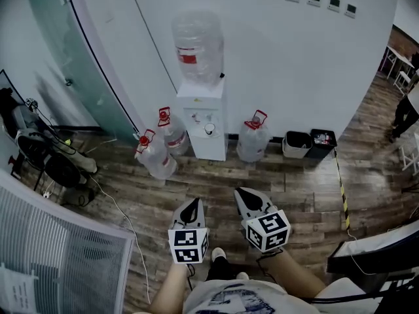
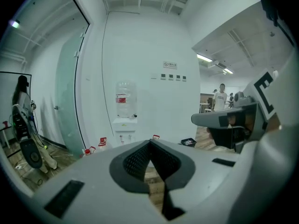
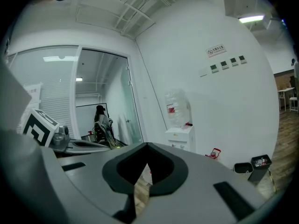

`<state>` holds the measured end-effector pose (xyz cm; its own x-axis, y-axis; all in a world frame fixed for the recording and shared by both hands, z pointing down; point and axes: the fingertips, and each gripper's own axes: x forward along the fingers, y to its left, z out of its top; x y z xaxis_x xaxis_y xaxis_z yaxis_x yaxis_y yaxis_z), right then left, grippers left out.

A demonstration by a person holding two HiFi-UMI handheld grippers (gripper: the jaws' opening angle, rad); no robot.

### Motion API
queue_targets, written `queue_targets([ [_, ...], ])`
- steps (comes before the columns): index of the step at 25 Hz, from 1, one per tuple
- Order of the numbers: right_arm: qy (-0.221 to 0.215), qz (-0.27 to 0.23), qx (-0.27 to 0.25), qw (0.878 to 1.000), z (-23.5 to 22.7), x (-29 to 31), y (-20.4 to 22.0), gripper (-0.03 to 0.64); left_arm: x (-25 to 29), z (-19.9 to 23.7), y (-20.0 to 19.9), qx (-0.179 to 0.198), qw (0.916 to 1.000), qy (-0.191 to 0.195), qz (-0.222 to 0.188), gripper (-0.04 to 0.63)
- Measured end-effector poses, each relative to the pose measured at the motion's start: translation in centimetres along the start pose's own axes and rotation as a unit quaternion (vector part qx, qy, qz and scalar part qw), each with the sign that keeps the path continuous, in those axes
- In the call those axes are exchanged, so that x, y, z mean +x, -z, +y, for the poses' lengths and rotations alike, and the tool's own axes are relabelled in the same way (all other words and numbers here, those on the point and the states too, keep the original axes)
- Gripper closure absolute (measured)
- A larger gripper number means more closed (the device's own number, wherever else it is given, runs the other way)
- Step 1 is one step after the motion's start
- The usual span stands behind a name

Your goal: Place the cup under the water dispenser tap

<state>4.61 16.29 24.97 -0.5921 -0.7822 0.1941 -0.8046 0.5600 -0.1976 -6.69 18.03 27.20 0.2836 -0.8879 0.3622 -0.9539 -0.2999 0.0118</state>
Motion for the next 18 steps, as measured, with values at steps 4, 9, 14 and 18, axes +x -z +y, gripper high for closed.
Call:
queue_targets([
  [4, -0.005, 0.001, -0.002, 1.000, 0.1, -0.9, 0.3, 0.597, -0.6, -0.8, 0.8, -0.002, 0.9999, -0.005, 0.008, 0.546],
  [9, -0.009, 0.002, -0.002, 1.000, 0.1, -1.2, 0.3, 0.597, -0.6, -1.2, 0.9, -0.005, 0.9999, -0.007, 0.010, 0.545],
  [14, -0.009, 0.002, -0.002, 1.000, -0.1, -1.1, 0.5, 0.597, -0.4, -1.4, 0.9, -0.005, 1.0000, -0.002, 0.007, 0.545],
  [18, -0.008, 0.004, -0.001, 1.000, -0.4, -0.8, 0.4, 0.597, -0.2, -1.3, 0.7, -0.003, 1.0000, -0.001, 0.008, 0.545],
])
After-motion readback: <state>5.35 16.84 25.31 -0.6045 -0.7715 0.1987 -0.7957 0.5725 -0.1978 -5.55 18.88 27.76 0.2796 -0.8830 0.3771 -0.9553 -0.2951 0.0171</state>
